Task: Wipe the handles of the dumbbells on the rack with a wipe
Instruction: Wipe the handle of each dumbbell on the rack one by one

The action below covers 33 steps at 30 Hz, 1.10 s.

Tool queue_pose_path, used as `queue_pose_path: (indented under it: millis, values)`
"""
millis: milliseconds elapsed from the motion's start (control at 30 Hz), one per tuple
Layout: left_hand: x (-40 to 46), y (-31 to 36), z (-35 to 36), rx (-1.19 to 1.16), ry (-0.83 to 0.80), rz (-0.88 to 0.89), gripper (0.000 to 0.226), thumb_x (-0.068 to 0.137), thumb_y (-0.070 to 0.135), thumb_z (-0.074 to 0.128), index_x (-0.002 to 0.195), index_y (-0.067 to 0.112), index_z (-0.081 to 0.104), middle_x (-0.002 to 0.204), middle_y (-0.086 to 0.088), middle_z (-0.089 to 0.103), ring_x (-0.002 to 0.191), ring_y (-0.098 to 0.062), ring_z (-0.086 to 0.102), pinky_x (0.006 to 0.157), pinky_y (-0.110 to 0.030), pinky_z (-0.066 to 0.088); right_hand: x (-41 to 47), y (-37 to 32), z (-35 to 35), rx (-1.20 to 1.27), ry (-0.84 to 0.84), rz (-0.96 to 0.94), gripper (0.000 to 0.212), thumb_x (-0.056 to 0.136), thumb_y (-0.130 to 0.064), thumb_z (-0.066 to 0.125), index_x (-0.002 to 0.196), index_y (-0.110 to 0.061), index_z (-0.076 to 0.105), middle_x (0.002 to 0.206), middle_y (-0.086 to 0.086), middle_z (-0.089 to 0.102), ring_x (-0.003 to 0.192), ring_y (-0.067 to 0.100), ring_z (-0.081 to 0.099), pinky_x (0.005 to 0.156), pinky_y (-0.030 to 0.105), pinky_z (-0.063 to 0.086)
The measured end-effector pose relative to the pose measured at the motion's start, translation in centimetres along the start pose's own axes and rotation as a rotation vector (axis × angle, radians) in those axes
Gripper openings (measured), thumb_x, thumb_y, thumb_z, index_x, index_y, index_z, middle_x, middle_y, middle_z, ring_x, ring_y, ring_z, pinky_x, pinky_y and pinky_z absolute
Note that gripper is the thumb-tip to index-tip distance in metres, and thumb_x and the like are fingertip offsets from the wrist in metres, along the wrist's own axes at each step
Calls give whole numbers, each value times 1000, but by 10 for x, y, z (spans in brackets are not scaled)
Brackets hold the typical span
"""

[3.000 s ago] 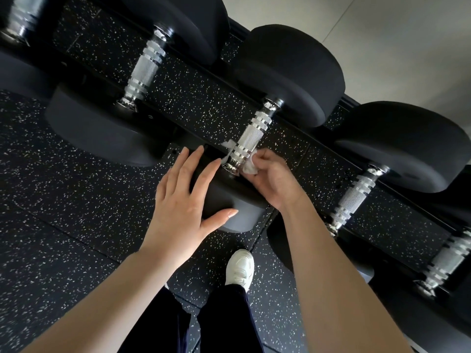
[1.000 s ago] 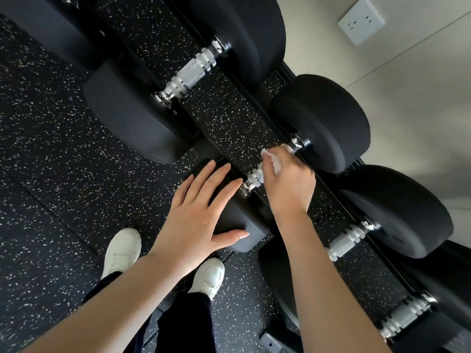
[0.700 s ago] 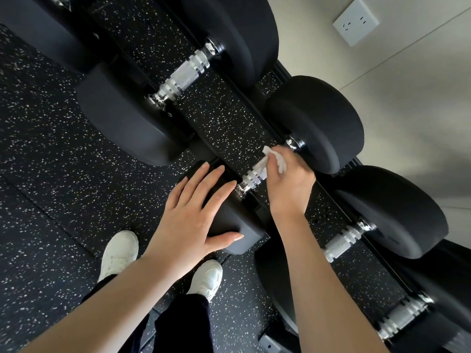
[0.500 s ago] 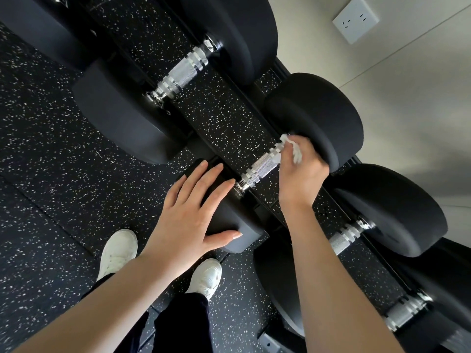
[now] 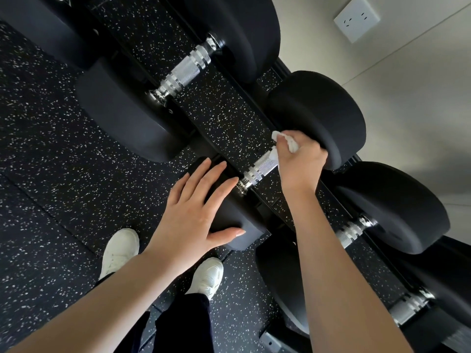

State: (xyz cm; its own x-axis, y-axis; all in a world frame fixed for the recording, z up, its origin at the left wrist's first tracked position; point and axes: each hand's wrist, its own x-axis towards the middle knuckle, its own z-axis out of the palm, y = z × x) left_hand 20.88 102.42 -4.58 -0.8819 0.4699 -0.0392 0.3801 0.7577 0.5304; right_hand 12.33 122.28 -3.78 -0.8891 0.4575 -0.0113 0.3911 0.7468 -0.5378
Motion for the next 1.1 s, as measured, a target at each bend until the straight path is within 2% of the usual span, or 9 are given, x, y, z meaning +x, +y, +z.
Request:
queue_pose_path:
  millis: [100,233,333,433,533,700,867,1000,1100]
  values:
    - [0,-1,0,5,-4,2,73,84,64,45,142,22,39,154,-4,31,146,-25,20,112,-50,27,-7,-3,-2,38,-58,26,16,86,-19,62,96,-15,73,86,8,73,78,24,66,79,35,54]
    - [0,-1,0,5,-1,2,73,83,64,46,142,22,38,154,-5,32,146,-25,21,111,-50,28,-19,-9,-9,126,-147,77,10,85,-16,65,89,-17,74,82,-2,72,75,8,61,78,19,49]
    - [0,-1,0,8,-15,3,73,84,64,45,143,22,38,154,-5,31,146,-25,20,112,-51,28,-35,-10,-13,204,-193,114,7,83,-16,67,87,-16,73,79,-7,70,74,6,63,78,20,51]
    - [1,0,-3,28,-56,2,74,84,66,42,144,22,35,155,-5,29,146,-25,19,112,-50,27,-55,-13,-16,237,-156,100,6,85,-16,66,88,-14,71,80,-10,69,71,-9,59,75,2,40]
    - [2,-1,-11,57,-117,23,77,85,68,37,146,21,34,156,-4,27,147,-23,17,114,-45,22,-60,-20,-20,281,-99,113,5,86,-18,65,89,-15,67,76,-22,61,73,-19,54,75,0,36]
    - [4,-12,-42,151,-191,72,78,88,67,29,146,16,36,154,-6,31,143,-26,28,109,-43,32,-53,-44,-29,360,-50,197,8,86,-19,64,88,-19,56,78,-19,57,73,-5,56,65,2,40]
    - [7,-38,-87,228,-206,46,75,89,64,28,143,13,41,151,-8,35,139,-27,34,106,-46,36,-50,-76,-36,389,-66,241,10,87,-20,63,87,-15,55,77,-12,56,74,7,55,61,5,41]
    - [16,-64,-123,291,-230,32,77,89,64,25,143,11,41,151,-11,36,139,-29,34,106,-47,38,-53,-105,-32,396,-82,283,11,87,-27,63,87,-19,55,81,-5,59,84,19,57,68,27,49]
    - [22,-81,-147,321,-239,27,78,89,64,25,143,10,42,150,-11,37,139,-29,35,106,-47,37,-55,-127,-27,414,-65,311,11,88,-25,63,89,-17,56,79,-6,58,76,12,55,59,13,44]
